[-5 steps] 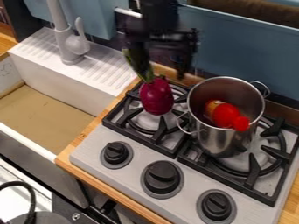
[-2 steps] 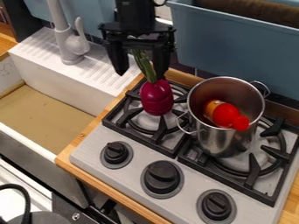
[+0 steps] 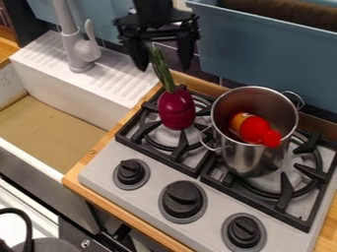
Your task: Put the onion inside the silver pot.
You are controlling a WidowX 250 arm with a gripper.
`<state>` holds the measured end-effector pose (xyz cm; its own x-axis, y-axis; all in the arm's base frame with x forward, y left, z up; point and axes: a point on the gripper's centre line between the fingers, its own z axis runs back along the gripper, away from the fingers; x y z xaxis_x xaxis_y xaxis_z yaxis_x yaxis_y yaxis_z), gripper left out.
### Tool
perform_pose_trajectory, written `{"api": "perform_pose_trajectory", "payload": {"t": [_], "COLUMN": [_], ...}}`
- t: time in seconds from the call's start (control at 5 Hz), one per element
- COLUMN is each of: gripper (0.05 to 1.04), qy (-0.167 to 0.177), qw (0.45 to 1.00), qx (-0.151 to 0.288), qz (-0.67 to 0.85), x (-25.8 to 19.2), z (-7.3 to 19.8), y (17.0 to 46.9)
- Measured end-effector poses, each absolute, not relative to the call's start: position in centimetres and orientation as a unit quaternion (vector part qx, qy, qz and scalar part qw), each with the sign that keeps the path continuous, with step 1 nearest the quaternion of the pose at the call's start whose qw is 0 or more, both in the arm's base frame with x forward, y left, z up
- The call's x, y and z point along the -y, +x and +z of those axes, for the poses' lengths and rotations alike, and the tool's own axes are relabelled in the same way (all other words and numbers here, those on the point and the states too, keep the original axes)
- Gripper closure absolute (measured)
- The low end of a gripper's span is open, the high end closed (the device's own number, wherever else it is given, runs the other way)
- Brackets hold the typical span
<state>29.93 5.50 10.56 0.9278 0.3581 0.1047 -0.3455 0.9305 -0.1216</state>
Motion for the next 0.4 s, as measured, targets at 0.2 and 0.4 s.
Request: {"api": "perform_pose_trajectory", "payload": {"t": [0.2,0.4], "gripper": [0.137,0.409], "qy": [-0.045,-0.027], "qw": [0.976,0.979], "qx": [0.065,0.019], "qz": [0.205,0.202], "x": [-4.98,-5.11], "z": [9.92,9.44], "y": [31.06,31.04]}}
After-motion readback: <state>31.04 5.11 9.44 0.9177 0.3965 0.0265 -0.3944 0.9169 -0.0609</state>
